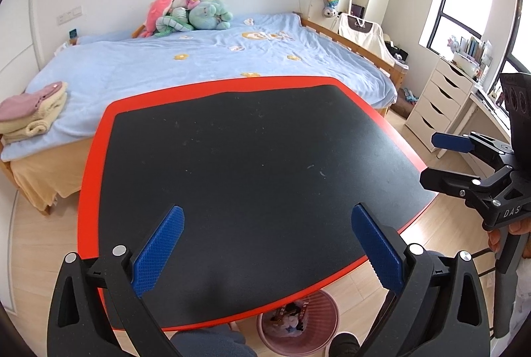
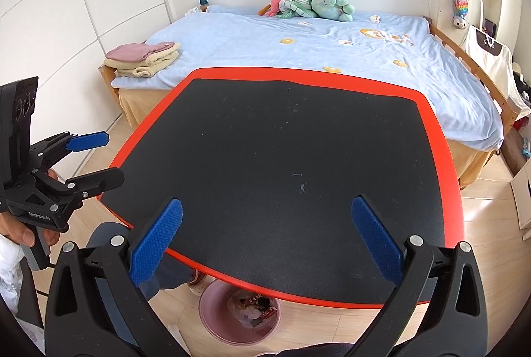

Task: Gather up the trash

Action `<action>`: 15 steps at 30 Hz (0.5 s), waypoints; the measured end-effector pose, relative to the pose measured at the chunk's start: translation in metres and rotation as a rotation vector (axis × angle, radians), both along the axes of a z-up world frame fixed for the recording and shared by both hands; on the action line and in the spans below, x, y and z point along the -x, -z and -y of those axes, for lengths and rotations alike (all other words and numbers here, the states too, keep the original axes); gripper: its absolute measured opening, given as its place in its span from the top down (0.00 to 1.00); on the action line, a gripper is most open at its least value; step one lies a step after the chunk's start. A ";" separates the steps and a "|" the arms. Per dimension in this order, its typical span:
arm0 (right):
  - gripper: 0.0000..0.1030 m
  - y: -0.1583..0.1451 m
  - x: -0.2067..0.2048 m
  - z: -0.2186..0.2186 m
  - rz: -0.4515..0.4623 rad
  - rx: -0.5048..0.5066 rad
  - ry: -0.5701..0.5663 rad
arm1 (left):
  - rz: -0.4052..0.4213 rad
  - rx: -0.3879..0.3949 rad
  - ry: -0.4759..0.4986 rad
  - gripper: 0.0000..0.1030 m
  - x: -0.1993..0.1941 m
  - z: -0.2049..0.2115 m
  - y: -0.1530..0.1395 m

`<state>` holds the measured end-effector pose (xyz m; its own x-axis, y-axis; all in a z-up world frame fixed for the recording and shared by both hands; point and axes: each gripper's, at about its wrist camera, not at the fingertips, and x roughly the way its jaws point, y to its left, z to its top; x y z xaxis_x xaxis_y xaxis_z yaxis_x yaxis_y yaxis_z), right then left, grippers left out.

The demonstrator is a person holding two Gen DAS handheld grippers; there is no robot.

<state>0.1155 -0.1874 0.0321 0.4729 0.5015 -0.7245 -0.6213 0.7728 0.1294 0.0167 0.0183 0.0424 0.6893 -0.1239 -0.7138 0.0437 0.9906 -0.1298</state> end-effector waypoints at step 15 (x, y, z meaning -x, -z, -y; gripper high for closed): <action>0.03 0.001 -0.001 -0.001 -0.001 0.001 0.002 | -0.009 -0.002 0.009 0.06 -0.002 0.002 0.001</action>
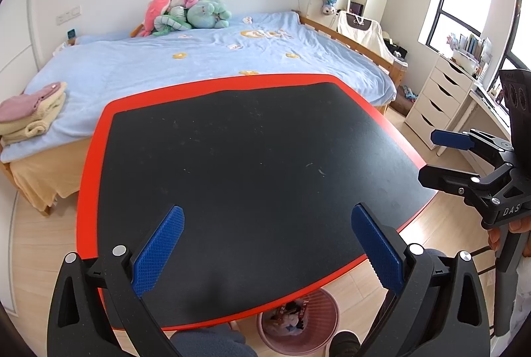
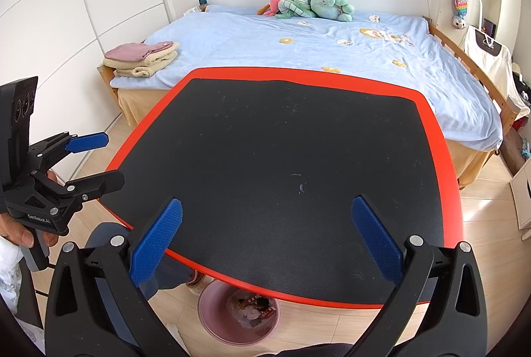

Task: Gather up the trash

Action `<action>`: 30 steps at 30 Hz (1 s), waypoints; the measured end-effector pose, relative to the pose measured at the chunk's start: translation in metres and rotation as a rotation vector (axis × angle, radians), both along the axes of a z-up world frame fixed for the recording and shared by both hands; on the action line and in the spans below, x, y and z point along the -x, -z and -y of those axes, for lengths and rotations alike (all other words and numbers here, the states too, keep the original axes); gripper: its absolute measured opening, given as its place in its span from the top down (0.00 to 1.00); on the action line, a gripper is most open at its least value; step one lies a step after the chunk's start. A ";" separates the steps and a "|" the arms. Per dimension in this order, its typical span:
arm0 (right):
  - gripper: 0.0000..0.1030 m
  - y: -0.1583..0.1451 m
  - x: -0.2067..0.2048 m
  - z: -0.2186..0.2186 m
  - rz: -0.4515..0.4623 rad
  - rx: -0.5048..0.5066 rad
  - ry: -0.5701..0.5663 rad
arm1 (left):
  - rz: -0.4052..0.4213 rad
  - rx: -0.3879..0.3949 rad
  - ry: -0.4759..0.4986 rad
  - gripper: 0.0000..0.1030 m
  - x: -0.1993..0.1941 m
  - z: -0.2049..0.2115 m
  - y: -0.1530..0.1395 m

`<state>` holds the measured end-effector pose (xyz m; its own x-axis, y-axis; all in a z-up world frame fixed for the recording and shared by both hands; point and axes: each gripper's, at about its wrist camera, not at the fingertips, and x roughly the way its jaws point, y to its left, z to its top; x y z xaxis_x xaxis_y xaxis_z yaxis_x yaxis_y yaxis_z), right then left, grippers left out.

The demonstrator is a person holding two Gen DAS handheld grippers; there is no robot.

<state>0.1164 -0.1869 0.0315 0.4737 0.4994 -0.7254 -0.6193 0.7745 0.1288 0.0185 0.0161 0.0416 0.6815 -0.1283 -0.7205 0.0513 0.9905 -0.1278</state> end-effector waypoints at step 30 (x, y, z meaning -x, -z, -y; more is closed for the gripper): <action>0.03 0.009 0.000 0.004 -0.005 0.012 -0.002 | -0.006 -0.001 0.012 0.06 0.001 0.008 0.004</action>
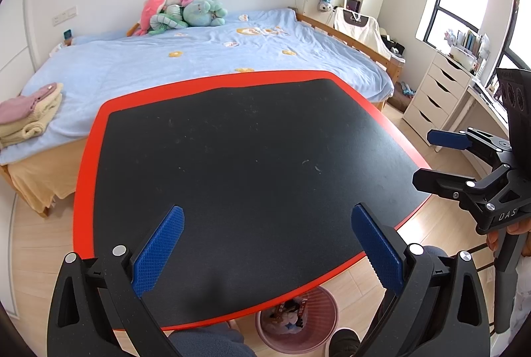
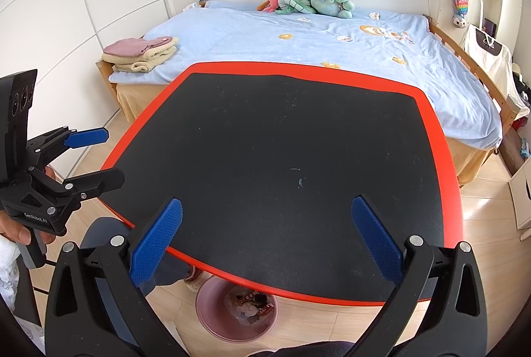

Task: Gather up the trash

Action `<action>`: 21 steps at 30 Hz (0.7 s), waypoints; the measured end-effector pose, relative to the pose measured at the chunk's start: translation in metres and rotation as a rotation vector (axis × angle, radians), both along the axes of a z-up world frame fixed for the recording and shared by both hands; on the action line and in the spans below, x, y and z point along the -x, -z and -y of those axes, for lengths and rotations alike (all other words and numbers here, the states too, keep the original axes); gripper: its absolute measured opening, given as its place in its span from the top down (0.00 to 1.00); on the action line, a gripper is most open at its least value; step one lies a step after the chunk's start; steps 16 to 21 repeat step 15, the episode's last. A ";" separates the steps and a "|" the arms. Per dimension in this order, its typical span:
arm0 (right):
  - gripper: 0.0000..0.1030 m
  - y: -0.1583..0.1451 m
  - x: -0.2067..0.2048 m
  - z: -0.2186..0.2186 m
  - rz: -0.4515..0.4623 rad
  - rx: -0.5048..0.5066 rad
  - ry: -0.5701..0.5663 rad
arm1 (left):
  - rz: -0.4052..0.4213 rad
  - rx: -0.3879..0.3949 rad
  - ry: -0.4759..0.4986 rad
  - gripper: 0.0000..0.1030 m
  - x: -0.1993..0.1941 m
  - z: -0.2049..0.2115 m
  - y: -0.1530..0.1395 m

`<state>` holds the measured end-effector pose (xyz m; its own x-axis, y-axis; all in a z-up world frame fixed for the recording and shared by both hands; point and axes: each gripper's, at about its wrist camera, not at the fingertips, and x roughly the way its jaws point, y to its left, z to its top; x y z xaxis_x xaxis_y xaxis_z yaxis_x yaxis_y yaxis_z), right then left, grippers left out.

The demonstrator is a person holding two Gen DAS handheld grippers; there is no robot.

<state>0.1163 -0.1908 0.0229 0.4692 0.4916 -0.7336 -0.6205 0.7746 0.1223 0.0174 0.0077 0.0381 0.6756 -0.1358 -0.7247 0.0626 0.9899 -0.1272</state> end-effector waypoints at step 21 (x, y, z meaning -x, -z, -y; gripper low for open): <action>0.03 0.006 -0.001 0.002 -0.006 0.002 0.006 | -0.009 -0.008 -0.028 0.06 -0.005 -0.004 0.006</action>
